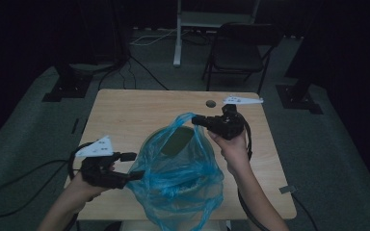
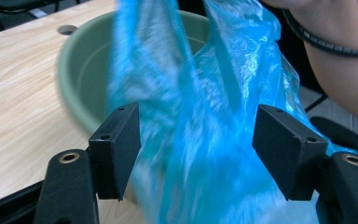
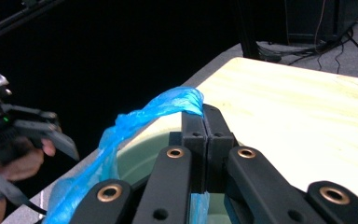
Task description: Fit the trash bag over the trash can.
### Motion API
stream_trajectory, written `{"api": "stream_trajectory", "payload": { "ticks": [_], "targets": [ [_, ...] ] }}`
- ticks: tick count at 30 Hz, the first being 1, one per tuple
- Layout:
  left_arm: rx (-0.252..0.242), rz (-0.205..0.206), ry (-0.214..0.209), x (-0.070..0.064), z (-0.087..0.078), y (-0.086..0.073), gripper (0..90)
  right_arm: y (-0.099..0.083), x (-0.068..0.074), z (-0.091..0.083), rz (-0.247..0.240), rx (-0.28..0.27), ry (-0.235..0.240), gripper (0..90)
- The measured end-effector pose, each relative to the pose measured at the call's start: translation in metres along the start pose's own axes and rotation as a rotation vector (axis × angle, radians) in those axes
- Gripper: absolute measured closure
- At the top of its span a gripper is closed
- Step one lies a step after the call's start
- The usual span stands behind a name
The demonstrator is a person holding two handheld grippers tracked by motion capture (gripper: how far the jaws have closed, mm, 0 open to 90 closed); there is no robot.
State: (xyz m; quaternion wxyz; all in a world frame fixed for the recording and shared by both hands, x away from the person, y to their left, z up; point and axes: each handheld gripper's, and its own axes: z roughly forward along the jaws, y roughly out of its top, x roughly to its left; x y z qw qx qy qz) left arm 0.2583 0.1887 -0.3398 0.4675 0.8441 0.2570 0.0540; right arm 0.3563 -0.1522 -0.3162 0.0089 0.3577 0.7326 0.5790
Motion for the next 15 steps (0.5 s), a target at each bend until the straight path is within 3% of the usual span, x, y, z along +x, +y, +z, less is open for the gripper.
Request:
{"api": "stream_trajectory", "payload": {
  "ticks": [3, 4, 5, 7, 10, 12, 15],
  "targets": [
    [0.035, 0.029, 0.049, 0.000, 0.013, 0.011, 33.7, 0.009, 0.002, 0.003, -0.005, -0.004, -0.005, 89.6],
    [0.042, 0.044, 0.077, 0.000, 0.017, 0.014, 37.7, 0.010, 0.002, 0.004, -0.007, -0.007, -0.008, 89.6],
    [0.045, 0.063, 0.098, 0.001, 0.020, 0.016, 47.6, 0.012, 0.002, 0.004, -0.006, -0.008, -0.007, 89.6],
    [0.038, 0.061, 0.119, 0.005, 0.023, 0.019, 61.0, 0.015, 0.002, 0.004, -0.011, -0.012, -0.014, 89.6],
    [-0.007, 0.055, 0.139, 0.011, 0.020, 0.020, 89.2, 0.017, 0.000, 0.001, -0.009, -0.021, -0.026, 89.6],
    [-0.039, 0.037, 0.152, 0.015, 0.015, 0.020, 90.0, 0.017, -0.004, -0.001, -0.010, -0.022, -0.048, 89.5],
    [-0.091, 0.001, 0.134, 0.020, 0.009, 0.018, 90.0, 0.014, -0.015, 0.001, 0.027, -0.014, -0.028, 84.7]
  ]
}}
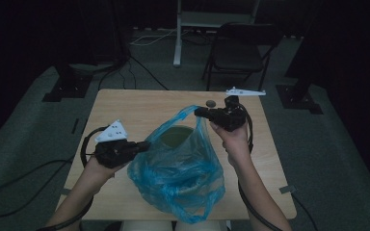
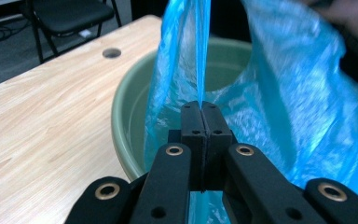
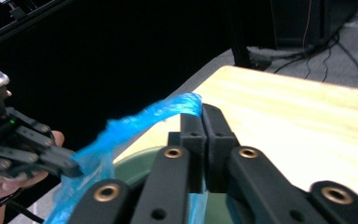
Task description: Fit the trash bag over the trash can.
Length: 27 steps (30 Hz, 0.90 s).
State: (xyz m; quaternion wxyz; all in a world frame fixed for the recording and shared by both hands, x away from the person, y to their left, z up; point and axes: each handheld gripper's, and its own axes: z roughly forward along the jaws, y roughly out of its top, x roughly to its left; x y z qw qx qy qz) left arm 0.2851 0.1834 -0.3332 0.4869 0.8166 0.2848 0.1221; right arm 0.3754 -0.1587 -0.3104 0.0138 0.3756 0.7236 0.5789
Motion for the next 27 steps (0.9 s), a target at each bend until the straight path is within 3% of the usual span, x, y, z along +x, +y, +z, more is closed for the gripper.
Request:
{"api": "stream_trajectory", "payload": {
  "ticks": [2, 5, 7, 10, 12, 18, 20, 21, 22, 24, 25, 27],
  "targets": [
    [-0.016, -0.013, -0.001, 0.001, -0.003, -0.002, 90.0, -0.005, -0.006, 0.001, 0.036, 0.006, 0.032, 72.2],
    [-0.017, -0.023, 0.010, 0.005, -0.004, -0.004, 90.0, -0.016, -0.010, -0.005, 0.069, 0.006, 0.090, 60.2],
    [-0.019, -0.036, 0.021, 0.009, -0.003, -0.006, 90.0, -0.021, -0.012, -0.012, 0.090, 0.000, 0.131, 55.8],
    [-0.018, -0.051, 0.023, 0.013, -0.002, -0.008, 90.0, -0.029, -0.010, -0.026, 0.087, 0.001, 0.163, 45.7],
    [-0.022, -0.049, 0.025, 0.013, -0.002, -0.009, 90.0, -0.034, -0.008, -0.034, 0.087, 0.012, 0.191, 43.9],
    [-0.044, -0.057, 0.043, 0.013, -0.007, -0.011, 90.0, -0.067, -0.010, -0.051, 0.089, 0.065, 0.154, 40.2],
    [-0.043, -0.062, 0.040, 0.015, -0.009, -0.012, 90.0, -0.080, -0.012, -0.053, 0.097, 0.098, 0.145, 41.5],
    [-0.050, -0.064, 0.047, 0.015, -0.010, -0.013, 90.0, -0.084, -0.013, -0.052, 0.095, 0.122, 0.147, 51.6],
    [-0.049, -0.067, 0.046, 0.016, -0.010, -0.014, 90.0, -0.087, -0.013, -0.051, 0.081, 0.143, 0.146, 67.4],
    [-0.049, -0.069, 0.067, 0.018, -0.012, -0.016, 90.0, -0.089, -0.015, -0.049, 0.063, 0.170, 0.115, 88.0],
    [-0.046, -0.077, 0.070, 0.021, -0.012, -0.018, 90.0, -0.088, -0.017, -0.048, 0.054, 0.171, 0.096, 90.0],
    [-0.039, -0.095, 0.091, 0.027, -0.012, -0.021, 90.0, -0.082, -0.021, -0.045, 0.028, 0.166, 0.011, 90.0]
  ]
}}
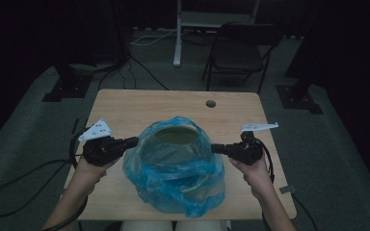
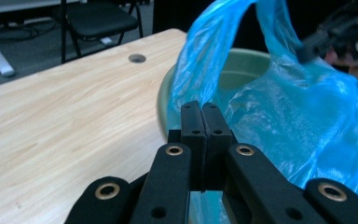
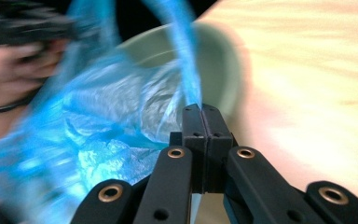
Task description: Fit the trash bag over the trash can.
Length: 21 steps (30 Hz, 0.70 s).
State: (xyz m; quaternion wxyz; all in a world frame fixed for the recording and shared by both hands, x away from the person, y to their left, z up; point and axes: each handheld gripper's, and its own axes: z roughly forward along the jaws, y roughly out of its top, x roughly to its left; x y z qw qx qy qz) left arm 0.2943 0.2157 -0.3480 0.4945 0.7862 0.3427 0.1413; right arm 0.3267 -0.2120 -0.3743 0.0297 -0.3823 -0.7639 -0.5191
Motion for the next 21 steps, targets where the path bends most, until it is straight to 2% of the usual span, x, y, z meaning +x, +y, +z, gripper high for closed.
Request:
{"api": "stream_trajectory", "payload": {
  "ticks": [3, 6, 9, 11, 14, 18, 21],
  "targets": [
    [0.026, -0.049, 0.028, 0.017, 0.008, -0.008, 90.0, 0.010, -0.012, 0.008, 0.010, -0.014, -0.115, 90.0],
    [0.046, -0.080, 0.050, 0.028, 0.017, -0.016, 90.0, 0.018, -0.025, 0.022, 0.017, -0.019, -0.195, 90.0],
    [0.068, -0.102, 0.079, 0.039, 0.030, -0.024, 90.0, 0.026, -0.034, 0.035, 0.029, -0.024, -0.221, 90.0],
    [0.085, -0.130, 0.084, 0.046, 0.037, -0.030, 90.0, 0.030, -0.037, 0.045, 0.015, -0.015, -0.263, 90.0],
    [0.106, -0.179, 0.062, 0.056, 0.048, -0.042, 90.0, 0.032, -0.043, 0.061, 0.021, 0.006, -0.285, 90.0],
    [0.124, -0.220, 0.026, 0.060, 0.056, -0.056, 90.0, 0.025, -0.051, 0.075, 0.044, 0.025, -0.284, 90.0],
    [0.143, -0.237, 0.007, 0.061, 0.061, -0.065, 90.0, 0.016, -0.056, 0.081, 0.063, 0.037, -0.282, 90.0]
  ]
}}
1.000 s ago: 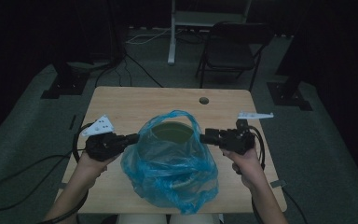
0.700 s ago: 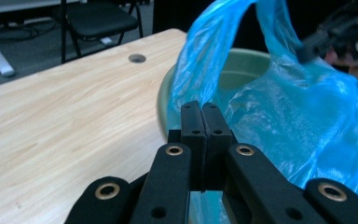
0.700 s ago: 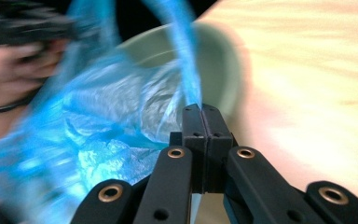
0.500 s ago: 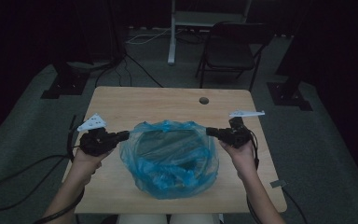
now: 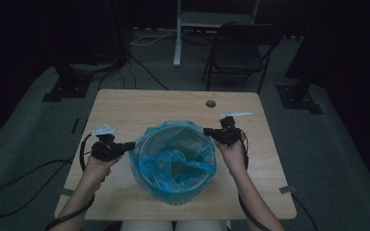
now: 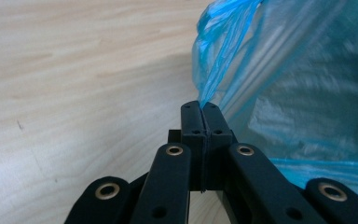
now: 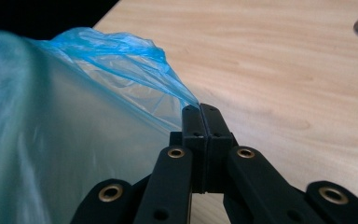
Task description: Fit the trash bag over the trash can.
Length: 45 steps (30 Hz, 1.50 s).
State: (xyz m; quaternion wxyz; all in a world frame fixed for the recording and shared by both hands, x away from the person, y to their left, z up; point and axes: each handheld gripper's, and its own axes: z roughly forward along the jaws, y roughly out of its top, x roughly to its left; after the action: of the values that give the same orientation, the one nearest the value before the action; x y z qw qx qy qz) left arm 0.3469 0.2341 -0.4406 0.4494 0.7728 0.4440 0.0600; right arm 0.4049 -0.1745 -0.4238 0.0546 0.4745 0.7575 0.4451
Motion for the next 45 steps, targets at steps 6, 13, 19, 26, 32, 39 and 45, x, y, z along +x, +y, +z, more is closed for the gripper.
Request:
{"api": "stream_trajectory", "payload": {
  "ticks": [6, 13, 19, 26, 32, 39, 45],
  "targets": [
    [0.036, -0.026, -0.016, 0.004, 0.010, -0.019, 90.0, -0.021, -0.009, 0.012, 0.040, 0.030, 0.008, 90.0],
    [0.072, -0.051, -0.046, 0.008, 0.015, -0.031, 90.0, -0.046, -0.021, 0.022, 0.089, 0.077, 0.027, 90.0],
    [0.078, -0.037, -0.065, 0.003, 0.016, -0.036, 90.0, -0.051, -0.023, 0.017, 0.111, 0.056, 0.046, 86.2],
    [0.053, -0.024, -0.077, -0.001, 0.005, -0.036, 90.0, -0.029, -0.023, -0.028, 0.130, -0.059, 0.072, 61.9],
    [0.036, -0.029, -0.076, -0.001, -0.001, -0.038, 90.0, -0.001, 0.013, -0.084, 0.051, -0.193, 0.177, 54.1],
    [0.041, -0.025, -0.076, -0.001, 0.000, -0.038, 90.0, 0.001, 0.073, -0.095, -0.092, -0.161, 0.354, 49.1],
    [0.030, -0.010, -0.049, -0.003, -0.004, -0.038, 90.0, -0.002, 0.106, -0.079, -0.238, -0.024, 0.378, 40.6]
  ]
}}
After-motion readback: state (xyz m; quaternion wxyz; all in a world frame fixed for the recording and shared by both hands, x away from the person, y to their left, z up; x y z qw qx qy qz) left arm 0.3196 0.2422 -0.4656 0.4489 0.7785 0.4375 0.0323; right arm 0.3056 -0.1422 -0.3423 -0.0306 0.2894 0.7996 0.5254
